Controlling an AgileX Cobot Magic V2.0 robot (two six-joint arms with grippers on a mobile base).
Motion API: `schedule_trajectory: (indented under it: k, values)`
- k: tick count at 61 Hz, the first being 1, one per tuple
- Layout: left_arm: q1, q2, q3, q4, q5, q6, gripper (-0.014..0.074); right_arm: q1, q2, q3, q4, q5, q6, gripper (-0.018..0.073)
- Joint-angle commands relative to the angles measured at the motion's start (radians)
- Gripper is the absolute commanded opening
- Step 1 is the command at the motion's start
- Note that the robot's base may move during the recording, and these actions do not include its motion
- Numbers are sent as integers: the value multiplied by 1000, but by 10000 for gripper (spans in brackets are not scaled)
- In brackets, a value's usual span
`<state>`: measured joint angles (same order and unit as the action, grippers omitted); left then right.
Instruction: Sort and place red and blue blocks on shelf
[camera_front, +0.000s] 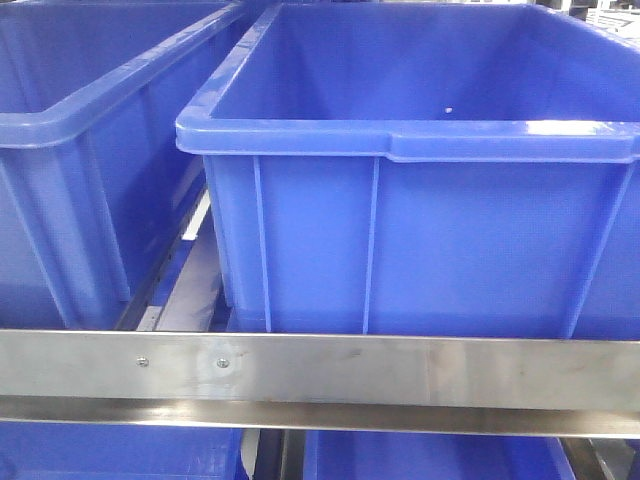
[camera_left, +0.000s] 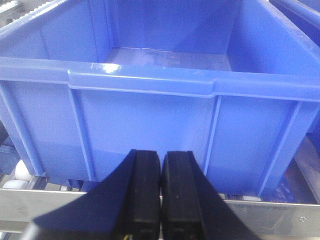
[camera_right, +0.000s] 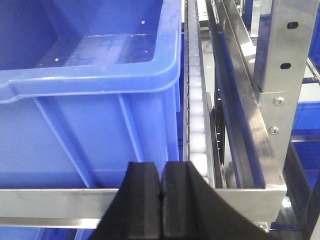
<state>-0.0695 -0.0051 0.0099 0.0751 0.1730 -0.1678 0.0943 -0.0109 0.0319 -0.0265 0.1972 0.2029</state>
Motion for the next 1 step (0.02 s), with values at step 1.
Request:
schedule_trajectory:
  k: [1]
  values:
    - [0, -23, 42, -7, -86, 2, 135, -7, -20, -21, 0, -87, -2, 53]
